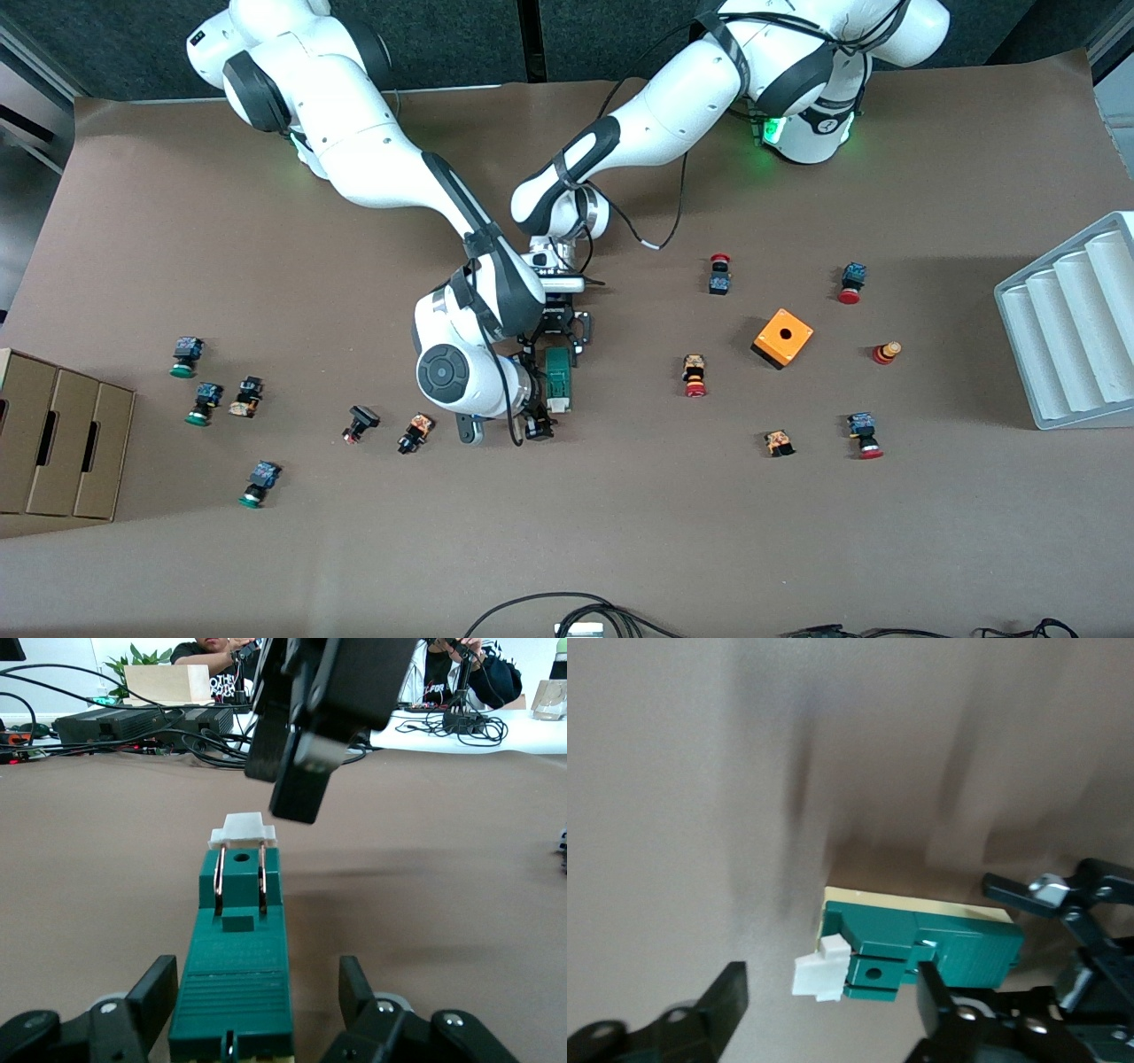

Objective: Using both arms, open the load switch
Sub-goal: 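Grip the white lever with the right gripper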

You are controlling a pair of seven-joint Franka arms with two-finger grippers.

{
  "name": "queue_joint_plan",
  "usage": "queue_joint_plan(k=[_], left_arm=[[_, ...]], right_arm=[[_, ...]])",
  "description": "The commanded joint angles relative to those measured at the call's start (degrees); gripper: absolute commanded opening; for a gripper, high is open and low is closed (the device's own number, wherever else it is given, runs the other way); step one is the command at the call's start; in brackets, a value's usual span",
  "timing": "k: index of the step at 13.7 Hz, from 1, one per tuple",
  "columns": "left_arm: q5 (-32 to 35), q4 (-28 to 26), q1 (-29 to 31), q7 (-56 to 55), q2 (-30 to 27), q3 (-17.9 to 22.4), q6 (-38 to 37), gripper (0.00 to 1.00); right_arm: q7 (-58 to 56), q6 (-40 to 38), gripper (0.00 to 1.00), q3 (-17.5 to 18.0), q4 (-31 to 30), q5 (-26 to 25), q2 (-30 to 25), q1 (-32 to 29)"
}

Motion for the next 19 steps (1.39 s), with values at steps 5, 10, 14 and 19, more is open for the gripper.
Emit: queue_joint_plan(k=[5, 10, 14, 19], left_arm=[[0.5, 1.5, -0.4, -0.7, 1.3, -0.4, -1.5, 0.59], [0.8, 1.5, -0.3, -0.6, 1.8, -0.3, -1.5, 0.58], [0.7, 1.5, -0.2, -0.6, 1.8, -0.4, -1.6, 0.58], [0.6, 1.5, -0.3, -0.7, 1.8, -0.4, -1.6, 0.58]], right_arm=[[1.8, 3.3, 0.81, -1.0, 3.6, 1.6, 3.0, 1.9], [1.7, 2.5, 0.71, -0.9, 3.3, 1.6, 3.0, 1.8], [1.7, 1.9, 0.59, -0.9, 3.0, 1.6, 2.9, 1.8], [1.7, 1.9, 0.37, -0.8, 2.7, 1.7, 2.9, 1.7]])
